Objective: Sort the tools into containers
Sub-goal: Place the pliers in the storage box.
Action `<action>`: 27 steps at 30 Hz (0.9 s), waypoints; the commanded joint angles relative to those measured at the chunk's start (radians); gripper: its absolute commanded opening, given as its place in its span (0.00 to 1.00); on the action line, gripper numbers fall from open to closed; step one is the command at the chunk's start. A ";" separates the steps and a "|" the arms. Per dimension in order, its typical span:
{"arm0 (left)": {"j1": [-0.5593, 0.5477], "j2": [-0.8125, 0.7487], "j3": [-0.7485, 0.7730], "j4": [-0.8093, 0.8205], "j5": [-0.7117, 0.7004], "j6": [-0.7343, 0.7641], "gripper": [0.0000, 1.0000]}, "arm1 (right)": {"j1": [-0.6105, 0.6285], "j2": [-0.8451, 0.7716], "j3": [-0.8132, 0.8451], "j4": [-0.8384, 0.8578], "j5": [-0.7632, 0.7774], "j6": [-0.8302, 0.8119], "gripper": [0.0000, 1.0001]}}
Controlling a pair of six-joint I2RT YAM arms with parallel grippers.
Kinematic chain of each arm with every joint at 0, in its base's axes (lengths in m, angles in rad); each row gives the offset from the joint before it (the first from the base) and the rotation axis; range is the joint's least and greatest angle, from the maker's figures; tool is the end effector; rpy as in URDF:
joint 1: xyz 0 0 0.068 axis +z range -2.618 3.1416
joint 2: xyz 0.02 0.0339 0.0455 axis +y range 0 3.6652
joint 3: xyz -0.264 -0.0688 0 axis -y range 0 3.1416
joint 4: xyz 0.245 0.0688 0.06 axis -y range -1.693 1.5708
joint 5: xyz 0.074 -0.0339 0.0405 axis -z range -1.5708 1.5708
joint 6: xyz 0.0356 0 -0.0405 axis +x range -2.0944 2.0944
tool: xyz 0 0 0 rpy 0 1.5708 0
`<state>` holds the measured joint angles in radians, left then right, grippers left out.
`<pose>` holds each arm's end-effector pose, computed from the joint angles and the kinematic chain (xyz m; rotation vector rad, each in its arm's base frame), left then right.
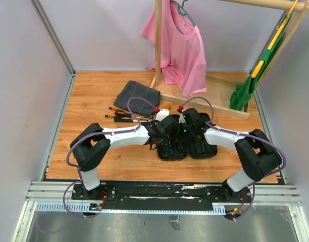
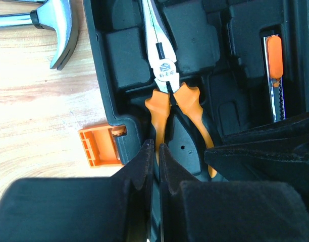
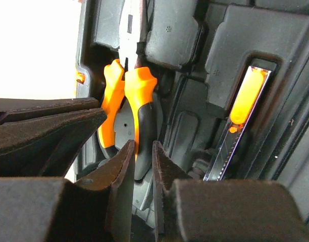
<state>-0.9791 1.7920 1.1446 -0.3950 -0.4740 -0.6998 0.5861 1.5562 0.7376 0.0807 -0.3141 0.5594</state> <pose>0.2159 -0.2921 0.1799 0.1821 2.4428 -0.0978 0.2498 0.1791 0.1670 -0.2042 2.4464 0.9129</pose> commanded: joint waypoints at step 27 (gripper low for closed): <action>-0.004 -0.028 -0.062 -0.089 0.035 0.022 0.06 | 0.052 0.010 -0.049 -0.048 0.025 0.018 0.08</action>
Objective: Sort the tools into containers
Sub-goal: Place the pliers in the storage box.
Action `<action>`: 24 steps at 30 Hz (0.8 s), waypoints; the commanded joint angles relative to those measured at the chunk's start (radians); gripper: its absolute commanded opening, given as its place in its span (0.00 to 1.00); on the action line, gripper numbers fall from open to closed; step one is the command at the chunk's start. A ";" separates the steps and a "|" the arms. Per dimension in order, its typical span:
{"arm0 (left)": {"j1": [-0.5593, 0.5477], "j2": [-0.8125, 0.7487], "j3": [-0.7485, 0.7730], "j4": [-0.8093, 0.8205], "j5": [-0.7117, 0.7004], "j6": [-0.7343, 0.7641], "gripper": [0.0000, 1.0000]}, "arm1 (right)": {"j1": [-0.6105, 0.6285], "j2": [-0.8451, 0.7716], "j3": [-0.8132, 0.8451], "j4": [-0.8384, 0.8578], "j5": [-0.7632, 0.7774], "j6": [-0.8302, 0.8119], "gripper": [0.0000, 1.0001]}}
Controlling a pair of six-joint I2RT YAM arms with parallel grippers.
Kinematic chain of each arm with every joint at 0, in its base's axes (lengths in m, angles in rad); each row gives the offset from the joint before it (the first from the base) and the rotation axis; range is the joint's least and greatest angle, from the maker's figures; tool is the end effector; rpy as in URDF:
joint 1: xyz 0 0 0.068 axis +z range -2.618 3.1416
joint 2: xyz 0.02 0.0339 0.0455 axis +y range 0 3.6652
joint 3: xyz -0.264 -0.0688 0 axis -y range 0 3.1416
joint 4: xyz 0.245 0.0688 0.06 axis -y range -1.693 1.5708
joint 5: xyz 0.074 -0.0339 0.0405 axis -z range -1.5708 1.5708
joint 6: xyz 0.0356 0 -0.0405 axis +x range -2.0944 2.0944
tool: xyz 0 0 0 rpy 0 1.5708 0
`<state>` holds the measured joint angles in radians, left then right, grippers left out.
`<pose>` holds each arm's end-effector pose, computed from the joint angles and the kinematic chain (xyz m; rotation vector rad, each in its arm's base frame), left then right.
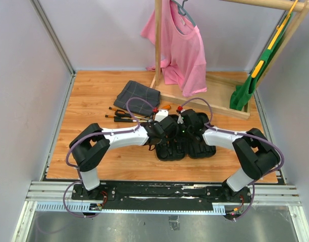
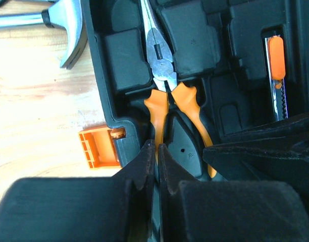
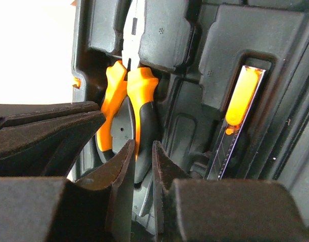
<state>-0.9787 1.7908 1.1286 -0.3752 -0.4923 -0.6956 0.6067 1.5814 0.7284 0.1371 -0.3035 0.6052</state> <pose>0.2156 -0.2904 0.1771 0.1776 2.4276 -0.0842 0.2491 0.1858 0.1615 -0.1717 2.4384 0.9392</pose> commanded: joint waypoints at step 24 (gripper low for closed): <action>0.119 -0.443 -0.170 -0.074 0.023 0.040 0.40 | 0.213 -0.063 -0.074 -0.104 0.241 0.244 0.08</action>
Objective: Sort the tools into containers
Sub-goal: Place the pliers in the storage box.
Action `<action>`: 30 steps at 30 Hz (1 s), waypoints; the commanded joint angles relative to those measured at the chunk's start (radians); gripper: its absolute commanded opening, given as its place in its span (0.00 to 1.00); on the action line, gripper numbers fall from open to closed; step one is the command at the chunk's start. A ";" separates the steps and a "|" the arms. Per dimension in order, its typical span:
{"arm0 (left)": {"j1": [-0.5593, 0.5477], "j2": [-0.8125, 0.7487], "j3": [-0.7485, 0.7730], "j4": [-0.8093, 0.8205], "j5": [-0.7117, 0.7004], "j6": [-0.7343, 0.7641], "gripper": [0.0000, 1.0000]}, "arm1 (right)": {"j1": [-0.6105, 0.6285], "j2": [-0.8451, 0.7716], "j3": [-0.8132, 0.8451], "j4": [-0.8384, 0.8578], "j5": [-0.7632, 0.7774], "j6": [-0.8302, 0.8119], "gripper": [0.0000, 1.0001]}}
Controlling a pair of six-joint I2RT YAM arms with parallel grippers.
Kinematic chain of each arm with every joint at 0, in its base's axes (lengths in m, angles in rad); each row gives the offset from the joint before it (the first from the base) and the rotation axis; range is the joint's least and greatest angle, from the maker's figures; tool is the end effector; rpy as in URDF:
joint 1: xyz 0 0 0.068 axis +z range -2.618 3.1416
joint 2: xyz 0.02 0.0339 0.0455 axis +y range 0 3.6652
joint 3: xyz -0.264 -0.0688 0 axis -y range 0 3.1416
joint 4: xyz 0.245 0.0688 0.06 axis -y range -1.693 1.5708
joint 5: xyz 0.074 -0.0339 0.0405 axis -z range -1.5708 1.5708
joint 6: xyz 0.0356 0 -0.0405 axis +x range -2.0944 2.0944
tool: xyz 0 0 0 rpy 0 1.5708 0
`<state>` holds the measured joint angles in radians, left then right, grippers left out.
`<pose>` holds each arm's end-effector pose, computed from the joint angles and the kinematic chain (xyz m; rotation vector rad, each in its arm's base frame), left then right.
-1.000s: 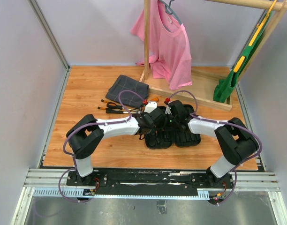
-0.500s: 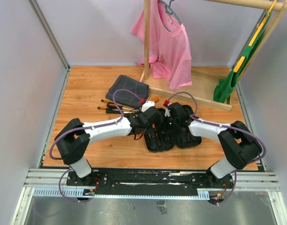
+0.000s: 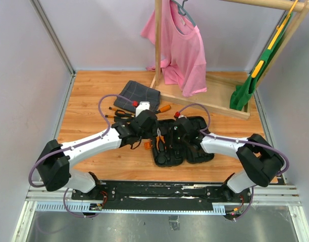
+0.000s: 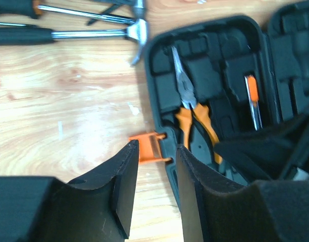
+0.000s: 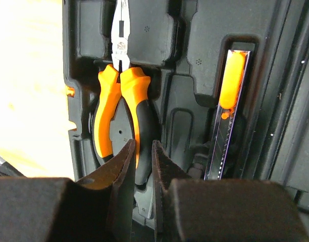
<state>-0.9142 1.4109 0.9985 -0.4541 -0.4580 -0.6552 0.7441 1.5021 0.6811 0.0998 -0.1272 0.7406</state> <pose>0.1926 -0.2241 0.2502 0.1028 2.3315 -0.2203 0.2139 0.2030 0.1663 -0.0751 2.4579 0.8670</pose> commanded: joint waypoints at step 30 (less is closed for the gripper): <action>0.268 0.002 -0.039 0.162 0.005 0.200 0.56 | 0.106 -0.395 -0.038 -0.200 0.165 -0.257 0.45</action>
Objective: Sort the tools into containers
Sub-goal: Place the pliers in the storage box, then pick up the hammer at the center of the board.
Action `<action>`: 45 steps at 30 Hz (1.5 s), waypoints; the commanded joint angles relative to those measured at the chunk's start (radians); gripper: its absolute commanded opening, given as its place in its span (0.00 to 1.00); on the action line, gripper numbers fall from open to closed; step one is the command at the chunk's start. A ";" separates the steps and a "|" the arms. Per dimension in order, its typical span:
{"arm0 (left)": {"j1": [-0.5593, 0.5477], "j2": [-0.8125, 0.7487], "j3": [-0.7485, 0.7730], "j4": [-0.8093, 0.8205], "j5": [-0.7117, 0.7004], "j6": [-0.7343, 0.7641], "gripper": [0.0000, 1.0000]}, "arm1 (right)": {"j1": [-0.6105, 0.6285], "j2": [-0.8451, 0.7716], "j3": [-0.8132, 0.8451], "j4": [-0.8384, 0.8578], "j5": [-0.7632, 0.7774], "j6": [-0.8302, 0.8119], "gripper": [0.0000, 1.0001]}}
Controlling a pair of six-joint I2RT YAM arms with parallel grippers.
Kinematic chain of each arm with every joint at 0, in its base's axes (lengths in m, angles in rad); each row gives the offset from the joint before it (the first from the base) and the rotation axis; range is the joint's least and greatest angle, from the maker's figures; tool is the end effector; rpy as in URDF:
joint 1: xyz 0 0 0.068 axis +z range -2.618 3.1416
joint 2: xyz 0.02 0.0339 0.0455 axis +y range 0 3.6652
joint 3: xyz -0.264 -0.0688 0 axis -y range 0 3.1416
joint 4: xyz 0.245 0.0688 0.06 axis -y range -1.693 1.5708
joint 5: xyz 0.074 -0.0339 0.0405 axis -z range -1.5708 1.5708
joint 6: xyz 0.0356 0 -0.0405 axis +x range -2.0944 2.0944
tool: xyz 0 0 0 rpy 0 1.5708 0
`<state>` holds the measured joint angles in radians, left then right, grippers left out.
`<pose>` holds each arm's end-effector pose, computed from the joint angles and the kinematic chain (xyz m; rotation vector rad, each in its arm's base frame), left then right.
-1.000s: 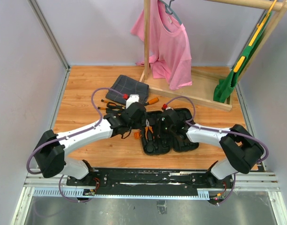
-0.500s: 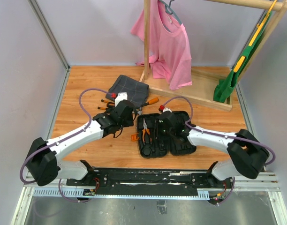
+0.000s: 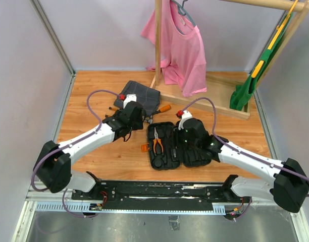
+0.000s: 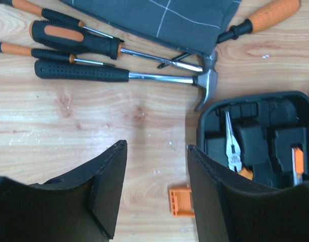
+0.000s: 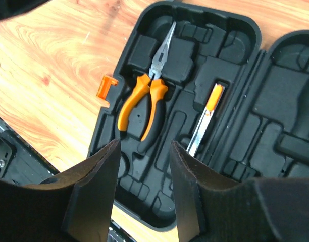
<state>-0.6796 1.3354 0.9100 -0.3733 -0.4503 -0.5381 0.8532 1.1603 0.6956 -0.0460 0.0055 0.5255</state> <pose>0.2278 -0.1641 0.2478 -0.0502 2.2733 -0.1009 0.1686 0.1929 0.2458 -0.3539 2.1624 0.8120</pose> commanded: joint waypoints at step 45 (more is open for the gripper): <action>0.255 0.473 0.078 0.367 0.356 0.398 0.56 | -0.013 -0.195 -0.173 -0.161 -0.070 0.025 0.47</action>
<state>-0.4366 1.7805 1.0000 -0.0273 -0.1131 -0.1566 0.8513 0.9703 0.5152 -0.1867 -0.0608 0.5400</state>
